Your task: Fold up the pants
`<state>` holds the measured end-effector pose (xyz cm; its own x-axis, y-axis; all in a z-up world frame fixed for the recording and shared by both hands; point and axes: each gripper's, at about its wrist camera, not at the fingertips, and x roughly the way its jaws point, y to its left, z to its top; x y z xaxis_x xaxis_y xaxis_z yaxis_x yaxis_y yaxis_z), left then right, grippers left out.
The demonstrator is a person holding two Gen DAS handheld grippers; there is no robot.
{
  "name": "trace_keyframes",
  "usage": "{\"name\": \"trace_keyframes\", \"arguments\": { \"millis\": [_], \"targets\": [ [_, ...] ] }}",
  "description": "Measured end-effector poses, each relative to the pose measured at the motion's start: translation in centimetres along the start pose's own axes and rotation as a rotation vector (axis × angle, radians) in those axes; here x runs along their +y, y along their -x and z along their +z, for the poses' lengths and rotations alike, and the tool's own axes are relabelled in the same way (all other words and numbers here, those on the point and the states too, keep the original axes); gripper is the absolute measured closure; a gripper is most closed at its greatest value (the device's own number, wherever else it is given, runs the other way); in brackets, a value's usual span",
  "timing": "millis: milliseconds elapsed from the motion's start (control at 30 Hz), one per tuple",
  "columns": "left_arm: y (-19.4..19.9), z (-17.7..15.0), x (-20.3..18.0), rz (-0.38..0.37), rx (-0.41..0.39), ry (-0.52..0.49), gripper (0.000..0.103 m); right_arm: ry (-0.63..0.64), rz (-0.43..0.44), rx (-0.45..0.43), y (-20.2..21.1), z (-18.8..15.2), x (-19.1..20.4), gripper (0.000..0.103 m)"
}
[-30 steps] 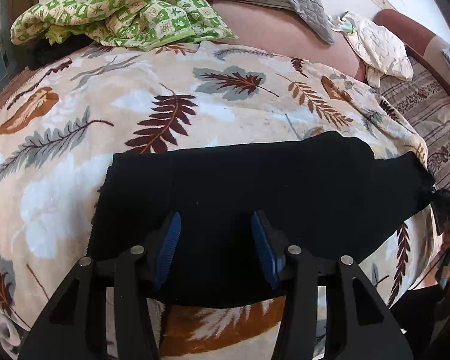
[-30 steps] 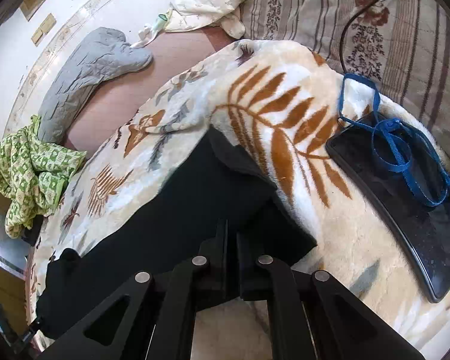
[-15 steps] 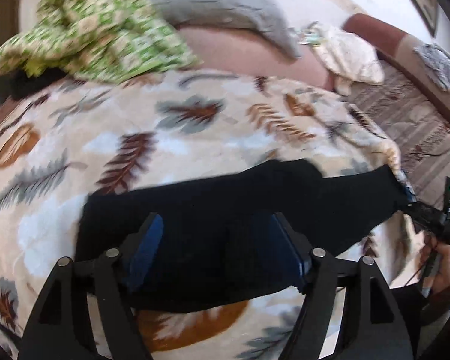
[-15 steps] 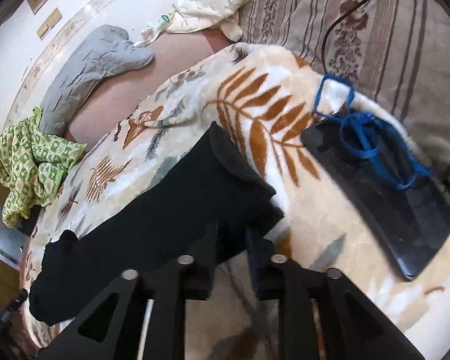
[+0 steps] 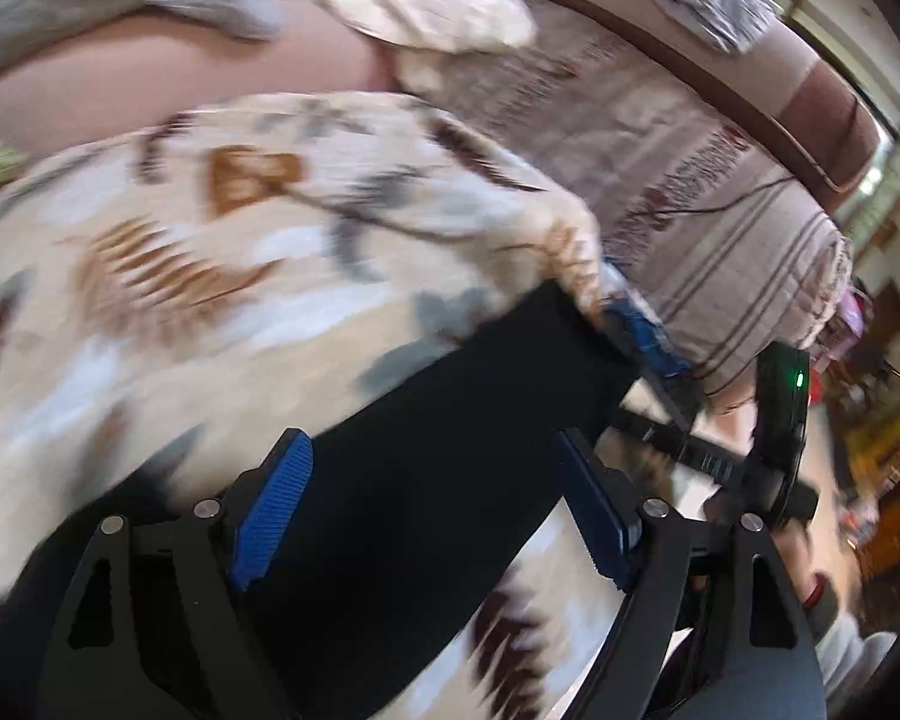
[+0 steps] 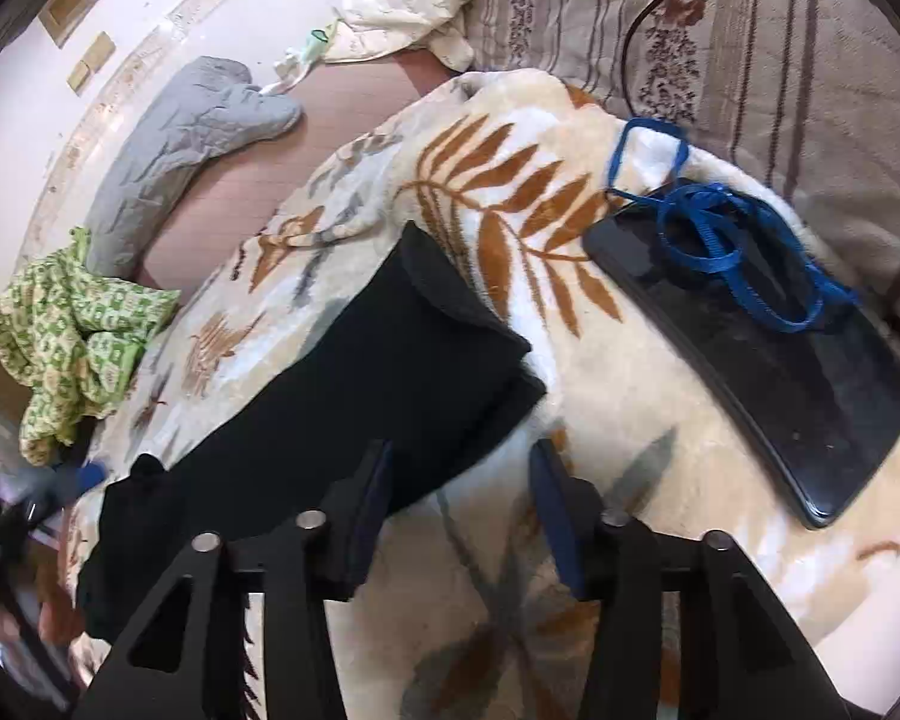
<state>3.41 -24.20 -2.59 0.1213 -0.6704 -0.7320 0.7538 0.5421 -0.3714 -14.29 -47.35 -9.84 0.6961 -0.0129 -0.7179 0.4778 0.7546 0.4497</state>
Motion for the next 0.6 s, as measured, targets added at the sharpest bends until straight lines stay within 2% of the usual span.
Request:
{"name": "trace_keyframes", "arguments": {
  "millis": [33,200,367,467,600],
  "targets": [
    [-1.7,1.0,-0.7,-0.036,0.027,-0.022,0.02,0.004,0.006,-0.002,0.0,0.0,0.0,0.049],
    [-7.9,3.7,-3.2,-0.084,0.126,-0.101,0.02,0.036,0.017,-0.015,-0.3,-0.2,0.3,0.049],
    [-12.3,5.7,-3.6,-0.18,0.166,-0.083,0.02,0.026,0.054,-0.033,-0.8,0.0,0.2,0.049],
    [-14.5,6.6,-3.7,-0.208,0.179,-0.077,0.02,0.026,0.067,-0.039,-1.1,0.2,0.2,0.047],
    [-17.2,7.0,-4.4,-0.24,0.246,-0.085,0.02,0.018,0.086,-0.046,-1.3,0.3,0.2,0.047]
  ]
}}
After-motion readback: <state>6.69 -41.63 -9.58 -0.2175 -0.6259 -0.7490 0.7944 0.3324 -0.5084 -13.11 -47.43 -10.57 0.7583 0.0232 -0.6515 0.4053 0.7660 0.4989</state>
